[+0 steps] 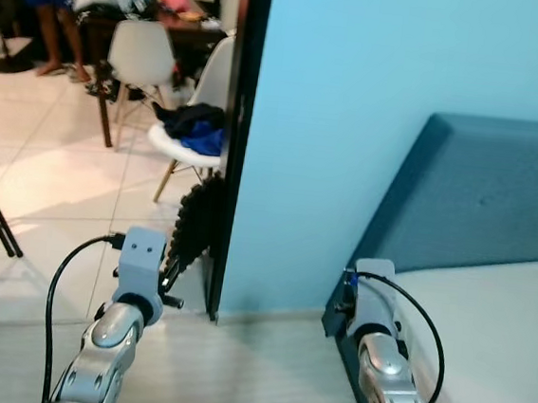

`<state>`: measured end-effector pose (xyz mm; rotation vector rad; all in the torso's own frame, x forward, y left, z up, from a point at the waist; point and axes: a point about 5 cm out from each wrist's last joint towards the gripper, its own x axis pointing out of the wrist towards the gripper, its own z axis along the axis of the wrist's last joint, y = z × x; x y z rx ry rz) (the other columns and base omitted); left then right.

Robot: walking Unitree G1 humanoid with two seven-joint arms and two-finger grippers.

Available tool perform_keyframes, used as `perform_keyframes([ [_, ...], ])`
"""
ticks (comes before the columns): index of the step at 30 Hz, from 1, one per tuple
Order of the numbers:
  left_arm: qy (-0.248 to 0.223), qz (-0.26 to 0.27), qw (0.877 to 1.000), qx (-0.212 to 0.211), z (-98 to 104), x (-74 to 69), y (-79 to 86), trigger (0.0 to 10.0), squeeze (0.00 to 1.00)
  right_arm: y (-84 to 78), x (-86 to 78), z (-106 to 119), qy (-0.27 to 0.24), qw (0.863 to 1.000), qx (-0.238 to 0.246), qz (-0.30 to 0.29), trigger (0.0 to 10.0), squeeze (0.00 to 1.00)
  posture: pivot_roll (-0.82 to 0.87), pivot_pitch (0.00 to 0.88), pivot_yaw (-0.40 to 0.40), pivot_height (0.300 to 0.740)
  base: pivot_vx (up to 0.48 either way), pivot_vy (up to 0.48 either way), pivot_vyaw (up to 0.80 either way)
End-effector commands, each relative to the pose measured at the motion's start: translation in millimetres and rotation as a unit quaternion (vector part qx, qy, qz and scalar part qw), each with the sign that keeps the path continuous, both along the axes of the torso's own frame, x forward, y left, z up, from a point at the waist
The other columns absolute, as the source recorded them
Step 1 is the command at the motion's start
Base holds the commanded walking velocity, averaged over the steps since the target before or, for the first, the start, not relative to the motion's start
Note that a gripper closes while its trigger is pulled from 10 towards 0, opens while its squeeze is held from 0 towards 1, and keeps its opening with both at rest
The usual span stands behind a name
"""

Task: Clean up the room

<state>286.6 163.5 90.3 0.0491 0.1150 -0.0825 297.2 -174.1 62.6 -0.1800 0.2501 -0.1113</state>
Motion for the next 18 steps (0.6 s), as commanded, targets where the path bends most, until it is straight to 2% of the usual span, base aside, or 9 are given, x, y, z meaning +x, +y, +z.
perform_keyframes([
  [1, 0.003, -0.007, 1.0, 0.006, -2.6, -0.6, -2.6, 10.0, 0.0, -4.4, -1.5, 2.2, -0.008, 1.0, -0.011, -0.007, 10.0, 0.0, 0.06, 0.003, -0.037, 0.74, 0.0, 0.0, -0.8],
  [18, -0.005, -0.015, 1.0, 0.002, -0.8, 2.1, -5.5, 10.0, 0.0, -8.2, -2.5, 5.4, -0.022, 0.999, -0.012, -0.028, 10.0, 0.0, 0.06, 0.0, -0.032, 0.74, 0.0, 0.0, -0.8],
])
